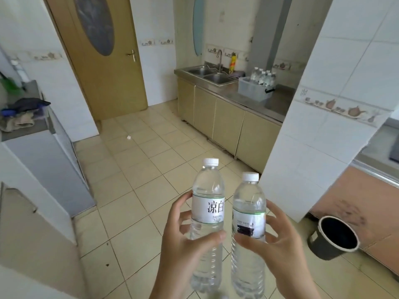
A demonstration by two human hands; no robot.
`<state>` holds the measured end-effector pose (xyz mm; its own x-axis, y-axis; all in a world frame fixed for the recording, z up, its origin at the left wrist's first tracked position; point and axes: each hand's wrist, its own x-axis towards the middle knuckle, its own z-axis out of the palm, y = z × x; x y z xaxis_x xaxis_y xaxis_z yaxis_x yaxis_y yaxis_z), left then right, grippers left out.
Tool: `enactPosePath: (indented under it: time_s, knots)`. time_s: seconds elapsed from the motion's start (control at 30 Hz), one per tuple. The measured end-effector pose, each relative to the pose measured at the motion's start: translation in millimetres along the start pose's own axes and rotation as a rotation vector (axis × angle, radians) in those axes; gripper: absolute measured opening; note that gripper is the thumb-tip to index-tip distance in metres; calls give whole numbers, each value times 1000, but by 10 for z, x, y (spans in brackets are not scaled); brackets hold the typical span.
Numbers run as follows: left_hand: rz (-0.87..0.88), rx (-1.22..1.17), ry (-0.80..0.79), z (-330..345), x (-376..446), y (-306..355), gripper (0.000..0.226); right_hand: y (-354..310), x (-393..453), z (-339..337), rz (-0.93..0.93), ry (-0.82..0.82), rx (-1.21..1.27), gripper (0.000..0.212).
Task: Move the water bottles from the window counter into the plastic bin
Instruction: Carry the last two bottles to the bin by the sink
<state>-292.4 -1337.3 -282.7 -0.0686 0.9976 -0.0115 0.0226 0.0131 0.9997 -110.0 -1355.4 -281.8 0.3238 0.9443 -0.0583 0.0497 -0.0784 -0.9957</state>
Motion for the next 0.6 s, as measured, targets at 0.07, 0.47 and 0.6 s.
enactPosePath:
  time_s: [0.07, 0.47, 0.6]
  knots:
    - [-19, 3, 9, 107, 360, -28, 86, 18, 385, 34, 4, -4, 0, 87]
    - [-46, 14, 45, 885, 2735, 74, 89, -206, 2895, 139, 14, 6, 11, 84]
    - [-49, 13, 22, 1053, 3504, 95, 88, -260, 3634, 270, 13, 22, -5, 82]
